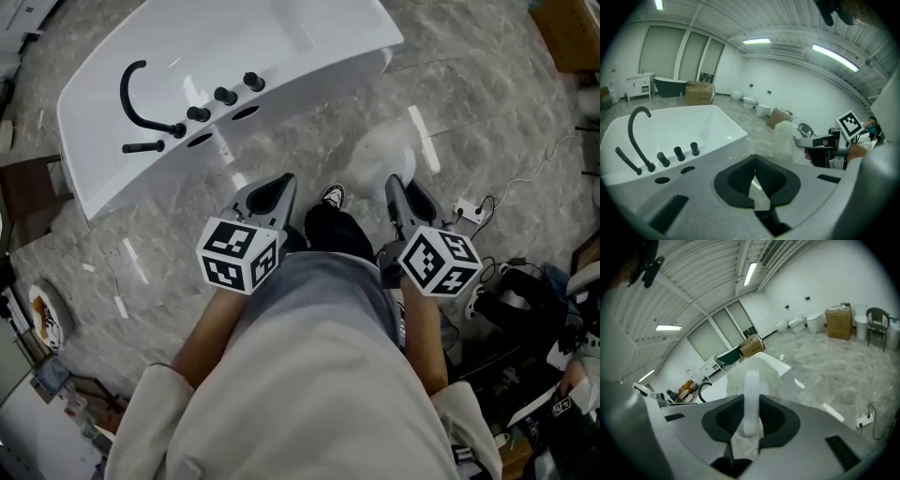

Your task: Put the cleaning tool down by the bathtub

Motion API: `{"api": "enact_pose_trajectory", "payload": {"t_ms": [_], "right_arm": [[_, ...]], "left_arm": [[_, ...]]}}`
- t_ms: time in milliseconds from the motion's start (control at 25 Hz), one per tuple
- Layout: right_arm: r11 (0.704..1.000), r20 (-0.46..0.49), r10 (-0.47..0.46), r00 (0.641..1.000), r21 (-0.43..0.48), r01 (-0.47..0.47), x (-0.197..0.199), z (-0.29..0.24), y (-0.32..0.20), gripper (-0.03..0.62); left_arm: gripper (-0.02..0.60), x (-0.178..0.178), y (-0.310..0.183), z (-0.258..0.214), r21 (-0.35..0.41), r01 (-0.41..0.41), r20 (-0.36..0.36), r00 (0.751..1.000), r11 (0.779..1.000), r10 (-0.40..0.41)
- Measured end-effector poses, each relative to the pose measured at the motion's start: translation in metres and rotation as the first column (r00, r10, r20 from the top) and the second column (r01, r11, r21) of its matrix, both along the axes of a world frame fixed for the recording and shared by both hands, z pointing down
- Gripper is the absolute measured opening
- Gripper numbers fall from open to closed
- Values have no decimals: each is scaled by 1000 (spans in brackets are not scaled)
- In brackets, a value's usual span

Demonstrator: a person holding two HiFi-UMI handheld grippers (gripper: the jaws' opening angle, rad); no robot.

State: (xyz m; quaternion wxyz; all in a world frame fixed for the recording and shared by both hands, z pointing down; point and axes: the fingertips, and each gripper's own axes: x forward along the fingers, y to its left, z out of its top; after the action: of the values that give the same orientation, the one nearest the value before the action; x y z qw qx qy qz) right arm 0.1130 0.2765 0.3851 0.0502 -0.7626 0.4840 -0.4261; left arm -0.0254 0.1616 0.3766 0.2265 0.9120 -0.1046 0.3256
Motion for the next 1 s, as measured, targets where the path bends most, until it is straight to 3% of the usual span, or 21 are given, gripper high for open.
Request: {"api": "enact_pose_trajectory", "payload": {"t_ms": [480,720,1000], "right_arm": [[990,51,-134,990,62,131,27,10,-51,80],[972,13,-231,973,36,230,35,15,-89,80],[961,-22,-278,960,-4,278,56,19,-136,80]], "left_arm": [[5,-1,-22,-11,27,151,-12,989,988,-151],[5,2,-45,-9,18,216,-37,976,976,-215],[5,23,-91,-8,1,261,-70,963,965,-260]]}}
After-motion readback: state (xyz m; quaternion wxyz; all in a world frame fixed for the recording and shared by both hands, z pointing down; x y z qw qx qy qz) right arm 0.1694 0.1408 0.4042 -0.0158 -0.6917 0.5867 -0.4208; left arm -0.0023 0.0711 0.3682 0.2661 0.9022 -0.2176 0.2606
